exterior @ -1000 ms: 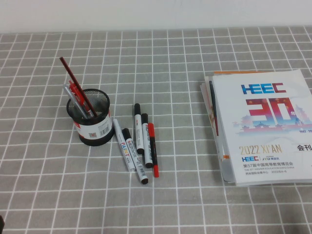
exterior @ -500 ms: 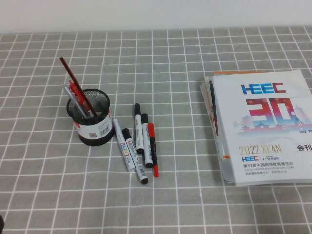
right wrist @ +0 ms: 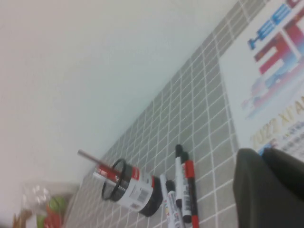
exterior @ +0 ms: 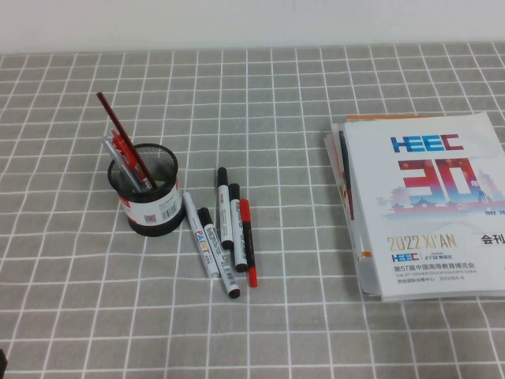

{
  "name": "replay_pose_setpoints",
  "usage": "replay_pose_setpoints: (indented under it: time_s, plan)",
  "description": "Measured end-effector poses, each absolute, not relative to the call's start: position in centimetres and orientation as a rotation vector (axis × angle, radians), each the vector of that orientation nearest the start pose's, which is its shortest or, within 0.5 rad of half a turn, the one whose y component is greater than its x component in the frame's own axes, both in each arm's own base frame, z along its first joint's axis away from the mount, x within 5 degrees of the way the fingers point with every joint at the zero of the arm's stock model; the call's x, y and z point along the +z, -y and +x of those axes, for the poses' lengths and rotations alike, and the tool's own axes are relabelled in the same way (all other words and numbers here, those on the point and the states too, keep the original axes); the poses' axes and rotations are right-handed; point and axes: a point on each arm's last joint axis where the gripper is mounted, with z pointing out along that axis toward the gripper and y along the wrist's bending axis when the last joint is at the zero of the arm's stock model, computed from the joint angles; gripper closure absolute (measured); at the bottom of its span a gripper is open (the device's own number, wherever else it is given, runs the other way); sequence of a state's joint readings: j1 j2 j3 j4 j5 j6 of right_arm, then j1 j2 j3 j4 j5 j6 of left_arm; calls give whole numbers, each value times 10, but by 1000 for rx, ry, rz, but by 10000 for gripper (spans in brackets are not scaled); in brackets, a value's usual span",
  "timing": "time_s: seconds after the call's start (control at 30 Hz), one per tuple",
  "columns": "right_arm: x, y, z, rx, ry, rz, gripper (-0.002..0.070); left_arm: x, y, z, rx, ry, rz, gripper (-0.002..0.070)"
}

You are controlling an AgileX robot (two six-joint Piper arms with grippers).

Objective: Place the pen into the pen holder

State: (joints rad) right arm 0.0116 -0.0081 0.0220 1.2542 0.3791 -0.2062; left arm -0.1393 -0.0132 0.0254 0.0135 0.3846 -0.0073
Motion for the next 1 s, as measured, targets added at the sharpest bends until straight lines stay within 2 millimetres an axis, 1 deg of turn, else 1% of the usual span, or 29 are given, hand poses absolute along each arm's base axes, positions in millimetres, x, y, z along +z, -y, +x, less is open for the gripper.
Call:
replay_pose_setpoints:
  time_s: [0.03,0.07,0.17,0.23,0.33,0.4,0.47,0.53,0.6,0.73,0.87,1.0]
  plan:
    - [199,-33,50,1061,-1636,535,689,171,7,52,-87,-1877,132,680]
    - [211,-35,47,1044,-1625,470,689,171,7,52,-87,-1877,132,680]
    - [251,-38,42,951,-1638,289,689,171,7,52,-87,-1877,132,680]
    - [279,-41,43,866,-1700,170,689,171,7,52,-87,-1877,132,680]
    - [314,-44,51,762,-1833,13,689,171,7,52,-87,-1877,132,680]
    - [331,-45,63,692,-1958,-74,689,171,7,52,-87,-1877,132,680]
    - [342,-45,79,650,-2078,-133,689,171,7,52,-87,-1877,132,680]
    - [347,-45,97,627,-2184,-161,688,171,7,52,-87,-1877,132,680]
    - [347,-45,114,625,-2265,-178,689,171,7,52,-87,-1877,132,680]
    - [338,-49,145,642,-2393,-223,689,171,7,52,-87,-1877,132,680]
    - [326,-61,167,596,-2516,-317,688,171,7,52,-87,-1877,132,680]
    - [315,-82,186,454,-2653,-394,689,171,7,52,-87,-1877,132,680]
